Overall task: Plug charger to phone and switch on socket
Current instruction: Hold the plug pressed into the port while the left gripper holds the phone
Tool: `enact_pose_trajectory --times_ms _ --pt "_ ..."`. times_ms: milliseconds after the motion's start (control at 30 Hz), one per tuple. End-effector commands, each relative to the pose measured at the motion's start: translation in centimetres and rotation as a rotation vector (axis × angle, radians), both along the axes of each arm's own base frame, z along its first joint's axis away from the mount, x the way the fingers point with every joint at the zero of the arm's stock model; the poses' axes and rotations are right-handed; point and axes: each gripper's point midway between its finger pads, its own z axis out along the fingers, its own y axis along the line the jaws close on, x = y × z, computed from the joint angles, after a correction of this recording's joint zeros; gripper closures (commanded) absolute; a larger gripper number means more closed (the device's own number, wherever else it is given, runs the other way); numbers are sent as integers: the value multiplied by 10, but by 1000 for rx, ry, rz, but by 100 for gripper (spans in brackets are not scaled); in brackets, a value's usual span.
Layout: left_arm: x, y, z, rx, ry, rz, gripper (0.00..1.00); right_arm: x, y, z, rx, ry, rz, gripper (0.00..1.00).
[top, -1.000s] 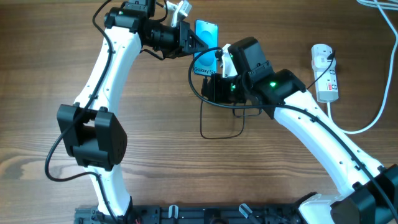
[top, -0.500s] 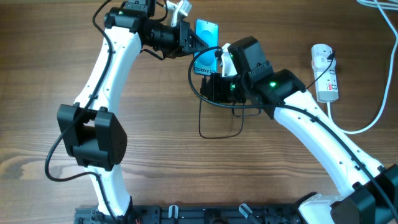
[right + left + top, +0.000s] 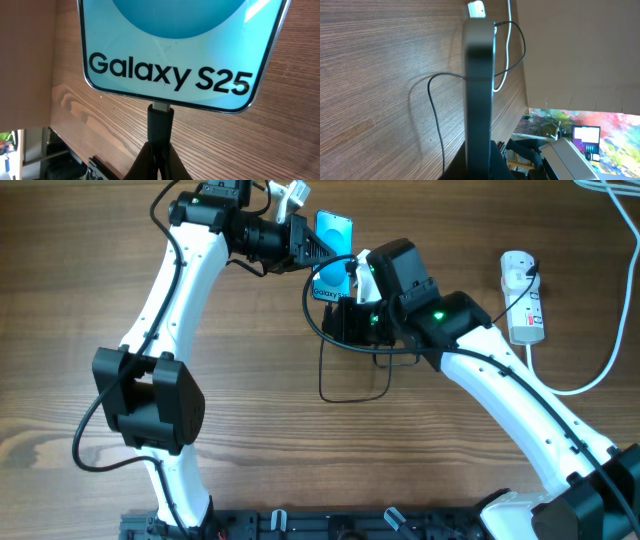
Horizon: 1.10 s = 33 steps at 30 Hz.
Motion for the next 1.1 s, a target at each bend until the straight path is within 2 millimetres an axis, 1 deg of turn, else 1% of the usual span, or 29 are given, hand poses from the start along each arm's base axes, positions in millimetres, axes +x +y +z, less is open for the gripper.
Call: enact_pose_trajectory --times_ms 0,167,267,500,633,767,1067 --pt "-6 -8 5 -34 -13 -46 96 8 -3 14 22 -37 -18 96" --pt "-7 -8 4 -33 -10 -45 96 10 -4 14 13 -54 -12 96" --pt "-8 -7 4 -31 -1 -45 96 14 -8 12 -17 -81 -21 96" --pt "-9 -7 3 -29 9 -45 96 16 -8 14 -22 -105 -10 96" --pt "-9 -7 3 -29 4 -48 96 18 -7 17 -16 -113 -12 96" --pt "-11 -6 2 -23 -1 -55 96 20 -6 24 -9 -126 -13 96" --pt "-13 -6 1 -21 12 -55 96 28 -9 27 -12 -152 -42 96"
